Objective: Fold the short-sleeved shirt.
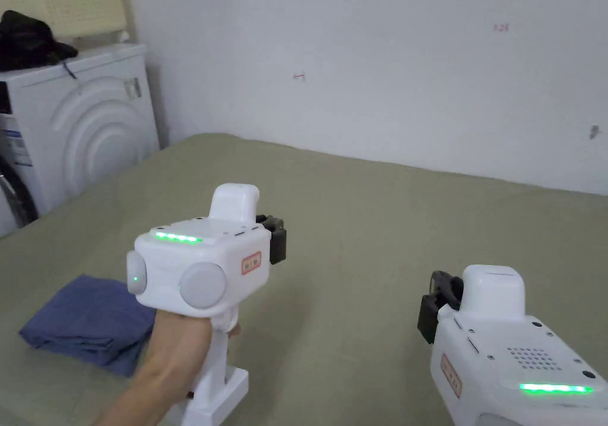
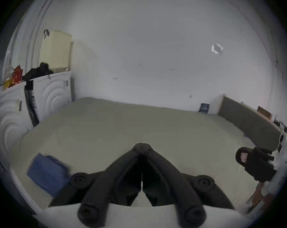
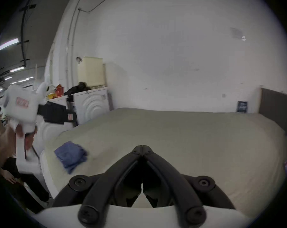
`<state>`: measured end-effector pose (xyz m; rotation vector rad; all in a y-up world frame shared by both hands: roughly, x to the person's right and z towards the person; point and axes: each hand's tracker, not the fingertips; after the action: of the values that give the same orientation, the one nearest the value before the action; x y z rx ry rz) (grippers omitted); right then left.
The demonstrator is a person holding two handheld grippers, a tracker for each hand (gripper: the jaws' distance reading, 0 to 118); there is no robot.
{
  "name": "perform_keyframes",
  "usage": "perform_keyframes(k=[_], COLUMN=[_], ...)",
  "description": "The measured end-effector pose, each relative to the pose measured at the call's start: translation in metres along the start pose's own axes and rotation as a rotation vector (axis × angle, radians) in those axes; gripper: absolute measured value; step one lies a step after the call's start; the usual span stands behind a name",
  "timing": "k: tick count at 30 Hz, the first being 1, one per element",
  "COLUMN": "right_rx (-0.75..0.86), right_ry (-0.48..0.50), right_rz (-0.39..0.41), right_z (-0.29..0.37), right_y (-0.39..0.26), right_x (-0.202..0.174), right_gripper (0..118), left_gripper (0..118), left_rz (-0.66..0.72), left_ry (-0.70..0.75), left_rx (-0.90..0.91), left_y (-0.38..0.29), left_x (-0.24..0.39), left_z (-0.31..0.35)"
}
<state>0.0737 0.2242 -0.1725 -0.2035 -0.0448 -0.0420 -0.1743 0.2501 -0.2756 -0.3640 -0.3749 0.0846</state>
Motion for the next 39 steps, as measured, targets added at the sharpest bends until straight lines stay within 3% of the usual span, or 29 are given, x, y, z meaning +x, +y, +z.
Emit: perform_keyframes(k=[3,6,11,30,31,32,33,36,37,39], right_rx=[0.014,0.026,0.047,0.079,0.083,0.089,0.094,0.080,0.215,0.109], right_ry=[-0.108,-0.188,-0.270,-0.284,-0.284,-0.277,-0.278,-0.280,-0.279,-0.301], right_rz=[0.028,0.054,0.052,0.012,0.010,0.010,0.012,-0.006,-0.030,-0.009], right_z=[0.031,0.057,0.082,0.083,0.082,0.082,0.083,0.080,0.084,0.080], right_y=[0.011,0.017,0.022,0.022,0.022,0.022,0.023,0.025,0.022,0.013], right_x=[0.050,0.087,0.124,0.126,0.125,0.125,0.124,0.125,0.124,0.126], right_gripper=[0,0,0,0,6,25,61,106,115,118], left_gripper=[0,0,0,1,4,17,48,99,118,118], left_rz=[-0.037,-0.161,-0.121,-0.177,-0.180,-0.181,-0.182,-0.182,-0.170,-0.191], left_ry=[-0.011,0.067,0.011,0.058,0.056,0.057,0.068,0.094,0.087,0.101], left_rx=[0.050,0.138,0.102,0.153,0.153,0.153,0.152,0.138,0.187,0.146], left_y=[-0.015,-0.027,-0.029,-0.024,-0.024,-0.023,-0.022,-0.020,-0.021,-0.016], left_x=[0.085,0.146,0.177,0.171,0.170,0.168,0.168,0.164,0.163,0.166], left_z=[0.002,0.008,0.017,0.034,0.034,0.033,0.033,0.028,0.035,0.044])
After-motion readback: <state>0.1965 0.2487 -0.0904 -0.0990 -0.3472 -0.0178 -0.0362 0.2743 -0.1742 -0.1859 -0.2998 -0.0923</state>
